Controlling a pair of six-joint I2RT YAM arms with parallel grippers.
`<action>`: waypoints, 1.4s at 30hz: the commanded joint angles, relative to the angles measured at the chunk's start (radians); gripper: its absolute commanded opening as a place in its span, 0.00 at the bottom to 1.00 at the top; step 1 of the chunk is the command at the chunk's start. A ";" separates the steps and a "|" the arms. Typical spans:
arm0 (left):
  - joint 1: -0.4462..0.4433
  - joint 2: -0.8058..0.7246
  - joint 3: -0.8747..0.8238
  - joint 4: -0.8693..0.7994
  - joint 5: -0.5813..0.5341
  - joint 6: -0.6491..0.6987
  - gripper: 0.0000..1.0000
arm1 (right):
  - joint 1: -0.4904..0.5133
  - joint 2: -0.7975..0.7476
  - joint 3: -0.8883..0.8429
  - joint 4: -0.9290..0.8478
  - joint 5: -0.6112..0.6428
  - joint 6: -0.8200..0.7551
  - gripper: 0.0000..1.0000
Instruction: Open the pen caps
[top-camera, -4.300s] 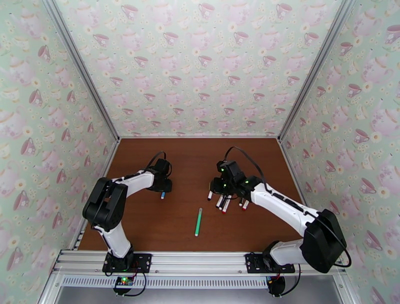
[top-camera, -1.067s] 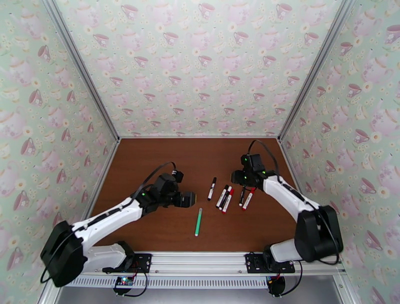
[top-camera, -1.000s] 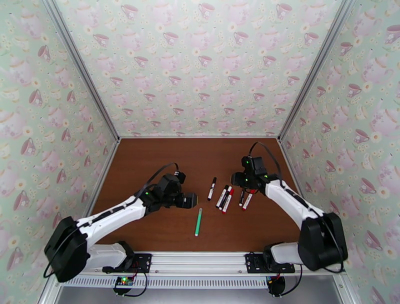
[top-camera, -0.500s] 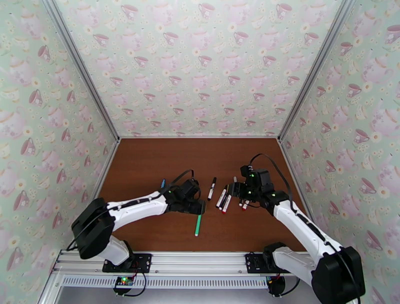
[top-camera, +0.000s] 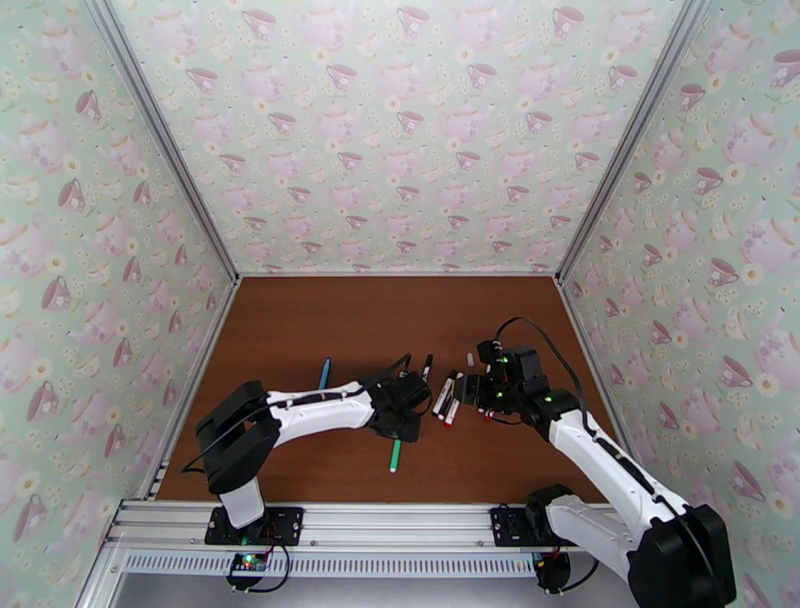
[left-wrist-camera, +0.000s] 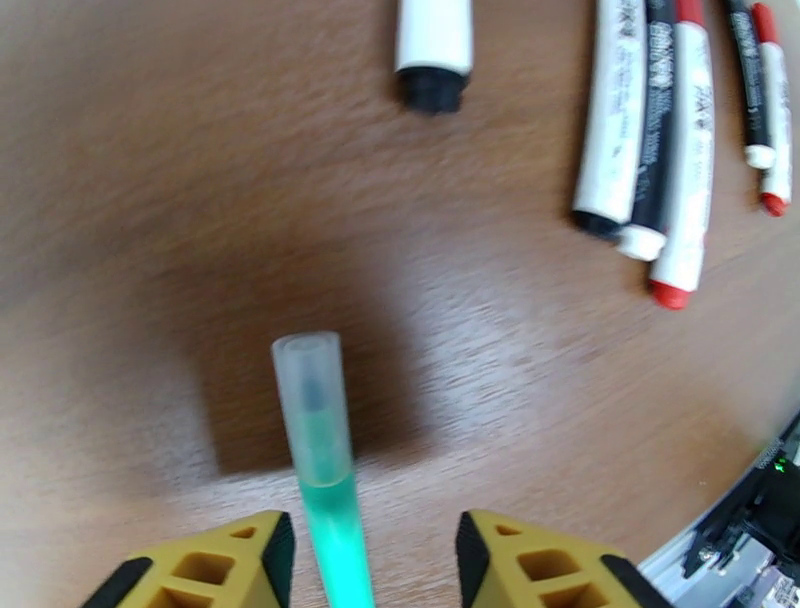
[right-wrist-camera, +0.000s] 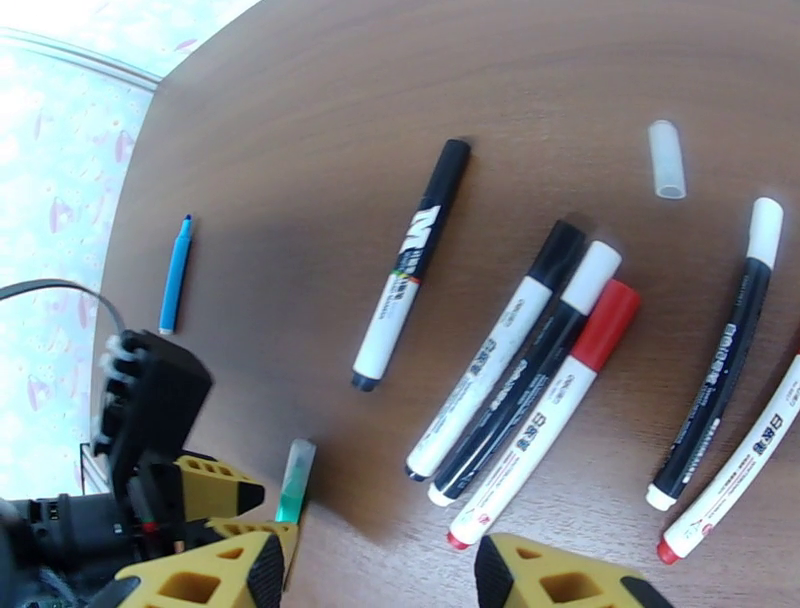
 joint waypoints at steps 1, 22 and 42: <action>-0.023 0.034 0.042 -0.084 -0.073 -0.053 0.46 | 0.006 -0.035 -0.022 0.015 -0.042 0.008 0.57; 0.001 0.096 0.048 -0.070 -0.009 -0.001 0.19 | 0.006 -0.071 -0.012 0.011 -0.075 0.020 0.58; 0.194 -0.248 -0.110 0.383 0.521 0.318 0.17 | 0.087 -0.029 0.016 0.252 -0.079 0.348 0.57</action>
